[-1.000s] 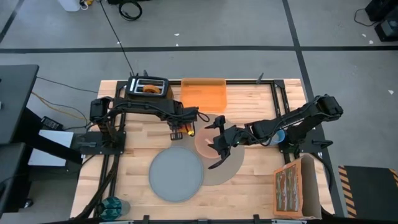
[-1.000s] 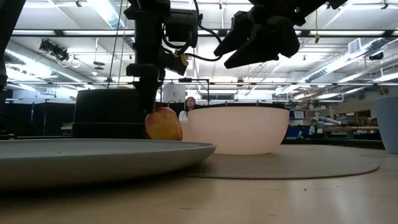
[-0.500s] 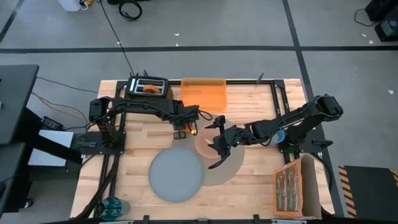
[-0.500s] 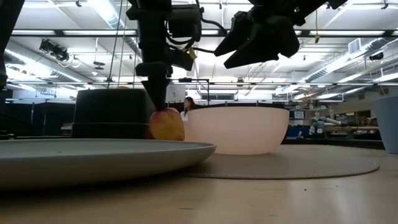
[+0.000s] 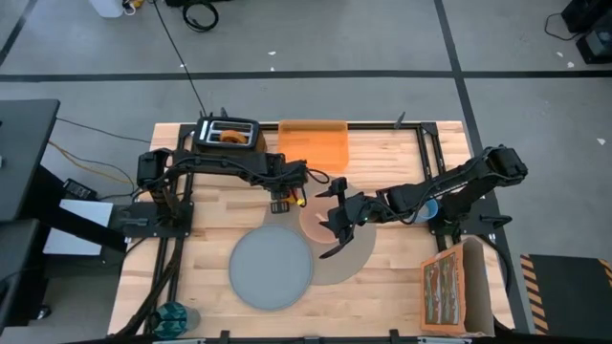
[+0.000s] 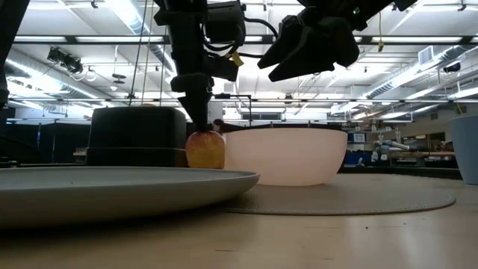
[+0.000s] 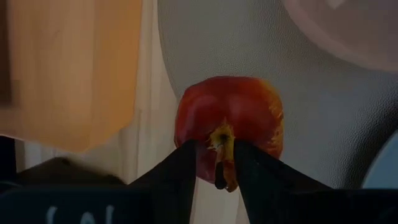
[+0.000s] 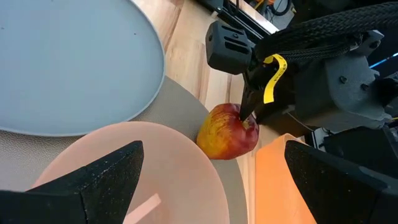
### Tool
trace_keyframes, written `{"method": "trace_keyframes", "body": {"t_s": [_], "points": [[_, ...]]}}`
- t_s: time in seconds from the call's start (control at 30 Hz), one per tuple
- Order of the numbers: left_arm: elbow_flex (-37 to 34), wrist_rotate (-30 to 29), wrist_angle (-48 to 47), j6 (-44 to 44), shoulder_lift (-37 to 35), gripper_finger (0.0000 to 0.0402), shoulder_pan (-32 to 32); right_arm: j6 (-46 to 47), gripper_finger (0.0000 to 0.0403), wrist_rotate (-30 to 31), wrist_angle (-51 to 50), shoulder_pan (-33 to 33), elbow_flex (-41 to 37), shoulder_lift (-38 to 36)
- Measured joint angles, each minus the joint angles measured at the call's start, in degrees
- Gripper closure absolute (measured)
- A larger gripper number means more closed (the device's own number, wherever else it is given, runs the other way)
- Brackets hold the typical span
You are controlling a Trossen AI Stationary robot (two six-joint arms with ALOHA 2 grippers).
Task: Arrange a breakfast setting
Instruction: Put the red apple from the orange bin to the top left of the brown table mat, then put the brown toasted bagel from the toaster to the gray plate
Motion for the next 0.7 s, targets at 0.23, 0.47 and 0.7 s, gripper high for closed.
{"method": "trace_keyframes", "body": {"t_s": [0.23, 0.47, 0.7], "points": [[0.86, -0.01, -0.43, 1.08, -2.15, 0.0285, 0.04, -0.06, 0.0004, 0.02, 0.04, 0.0, -0.02, 0.0], [2.62, -0.08, -2.39, 2.85, -8.54, 0.0285, 1.26, -0.17, 0.0004, 0.5, 0.48, 0.51, 0.0, 0.0], [2.67, -7.11, -11.72, 3.58, -18.57, 0.0285, 9.97, -0.02, 0.0004, 0.5, -0.43, 2.51, 0.0, -0.03]]}}
